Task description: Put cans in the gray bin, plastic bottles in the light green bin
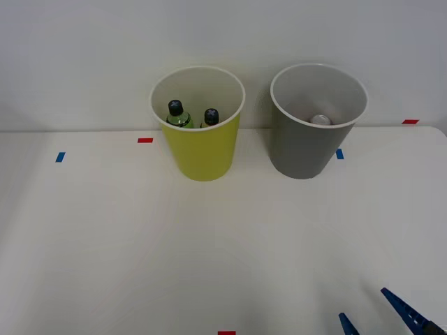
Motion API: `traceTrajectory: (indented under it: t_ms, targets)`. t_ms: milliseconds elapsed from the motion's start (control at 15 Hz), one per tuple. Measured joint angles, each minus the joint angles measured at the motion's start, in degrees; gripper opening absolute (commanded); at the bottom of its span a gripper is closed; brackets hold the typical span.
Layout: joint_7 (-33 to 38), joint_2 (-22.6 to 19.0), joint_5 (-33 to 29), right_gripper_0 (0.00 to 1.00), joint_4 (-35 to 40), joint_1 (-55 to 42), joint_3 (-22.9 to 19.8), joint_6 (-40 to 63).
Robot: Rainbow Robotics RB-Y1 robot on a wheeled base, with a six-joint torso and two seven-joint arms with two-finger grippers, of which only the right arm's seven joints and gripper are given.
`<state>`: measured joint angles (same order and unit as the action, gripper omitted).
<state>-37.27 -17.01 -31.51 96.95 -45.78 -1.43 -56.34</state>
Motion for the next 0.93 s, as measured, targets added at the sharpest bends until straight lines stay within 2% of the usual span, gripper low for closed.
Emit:
traceTrajectory:
  t_ms: [933]
  targets:
    - [-1.5, 0.2, 0.9, 1.00, 0.0, 0.2, -0.1, -0.2]
